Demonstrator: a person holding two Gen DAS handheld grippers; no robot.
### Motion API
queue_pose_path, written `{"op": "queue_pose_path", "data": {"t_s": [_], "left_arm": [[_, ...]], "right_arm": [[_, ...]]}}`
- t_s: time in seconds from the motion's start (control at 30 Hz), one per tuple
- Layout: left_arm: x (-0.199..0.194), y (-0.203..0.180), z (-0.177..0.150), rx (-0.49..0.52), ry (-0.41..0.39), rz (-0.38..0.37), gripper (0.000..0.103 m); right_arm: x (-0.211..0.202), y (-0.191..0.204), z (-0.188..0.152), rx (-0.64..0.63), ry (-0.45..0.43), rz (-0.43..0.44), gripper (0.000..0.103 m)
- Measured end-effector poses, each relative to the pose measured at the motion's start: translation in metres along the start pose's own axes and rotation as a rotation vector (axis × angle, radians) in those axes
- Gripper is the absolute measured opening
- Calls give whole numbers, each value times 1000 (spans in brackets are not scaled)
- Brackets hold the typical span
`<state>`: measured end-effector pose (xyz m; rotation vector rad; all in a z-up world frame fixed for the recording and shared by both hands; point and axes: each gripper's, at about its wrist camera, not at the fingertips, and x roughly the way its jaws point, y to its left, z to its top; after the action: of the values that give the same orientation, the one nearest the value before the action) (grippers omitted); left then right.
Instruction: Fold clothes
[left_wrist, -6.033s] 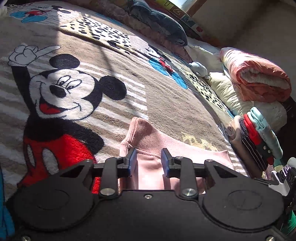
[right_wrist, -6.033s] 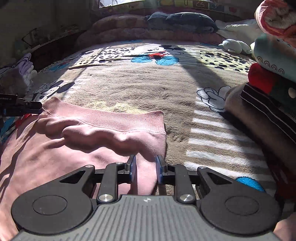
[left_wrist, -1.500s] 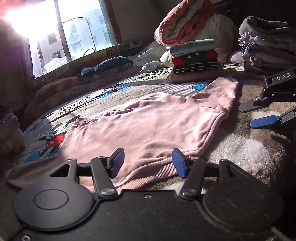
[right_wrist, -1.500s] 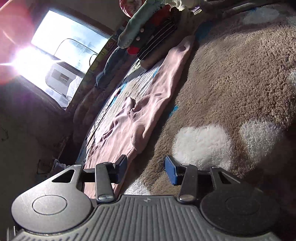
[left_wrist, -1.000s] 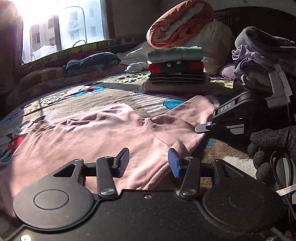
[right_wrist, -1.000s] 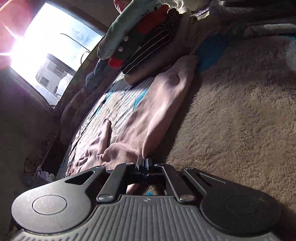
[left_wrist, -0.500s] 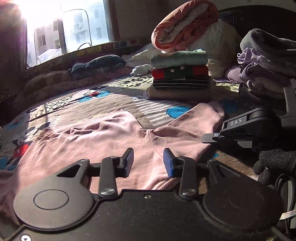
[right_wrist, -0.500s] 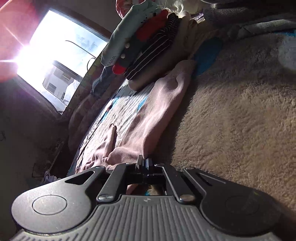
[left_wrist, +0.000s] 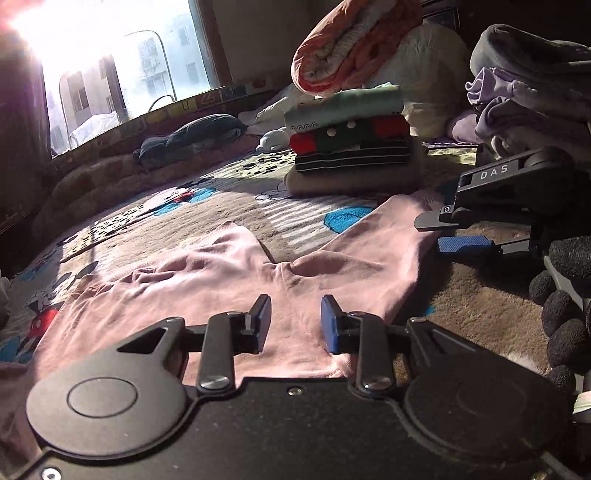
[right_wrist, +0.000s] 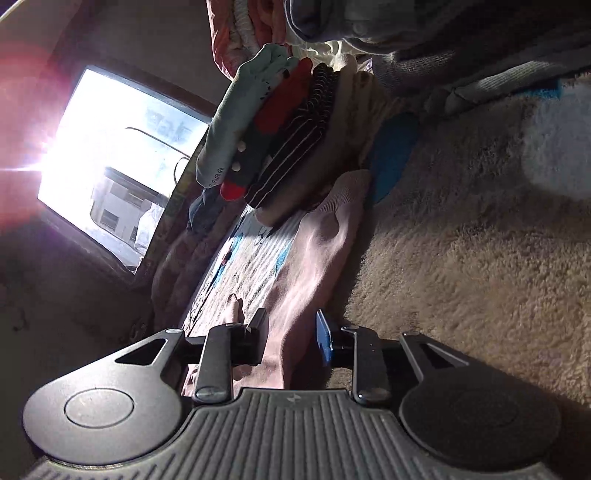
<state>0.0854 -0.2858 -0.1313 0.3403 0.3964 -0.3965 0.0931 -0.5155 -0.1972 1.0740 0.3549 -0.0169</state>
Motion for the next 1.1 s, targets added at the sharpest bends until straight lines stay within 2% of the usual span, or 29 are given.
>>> {"op": "queue_pose_path", "data": {"t_s": [0.07, 0.1, 0.13, 0.2, 0.23, 0.3, 0.47, 0.53, 0.6, 0.67, 0.73, 0.8, 0.83, 0.9, 0.93, 0.97, 1.1], "left_arm": [[9, -8, 0, 15, -2, -22, 28], [17, -13, -3, 31, 25, -35, 28], [29, -19, -9, 50, 100, -60, 28], [29, -21, -12, 62, 103, -57, 28], [29, -22, -13, 69, 105, -56, 28], [29, -24, -15, 81, 108, -53, 28], [29, -24, -18, 89, 115, -58, 28], [28, -21, -15, 86, 126, -71, 28], [24, -14, -7, 55, 135, -91, 29], [20, -8, 4, 12, 90, -72, 30], [27, -8, 14, 5, 74, -77, 30], [36, -12, 18, 17, 70, -86, 30], [41, -14, 19, 27, 71, -89, 30], [55, -18, 10, 25, 125, -107, 31], [62, -21, 3, 23, 154, -113, 31], [60, -23, -1, 34, 130, -105, 31], [58, -21, 2, 34, 132, -109, 31]], "right_arm": [[9, -1, 10, 8, -1, -19, 29], [13, 0, 13, -8, 3, -34, 29], [20, 4, 16, -54, 17, -73, 27], [32, 9, 19, -123, 39, -146, 14], [36, 7, 20, -130, 40, -173, 4], [36, -3, 23, -90, 45, -171, 1], [25, -10, 26, -35, 31, -138, 1], [20, -13, 27, -11, 18, -125, 3], [14, -15, 28, 9, 7, -112, 10], [13, -12, 31, 2, 0, -106, 25], [17, -11, 35, 2, -11, -100, 34], [20, -9, 38, -1, -20, -98, 35], [25, -8, 41, -19, -14, -118, 33], [36, -6, 46, -56, -1, -158, 27], [41, -5, 49, -70, 6, -176, 18], [45, -10, 51, -60, 9, -182, 5], [46, -19, 52, -28, 2, -171, 3]]}}
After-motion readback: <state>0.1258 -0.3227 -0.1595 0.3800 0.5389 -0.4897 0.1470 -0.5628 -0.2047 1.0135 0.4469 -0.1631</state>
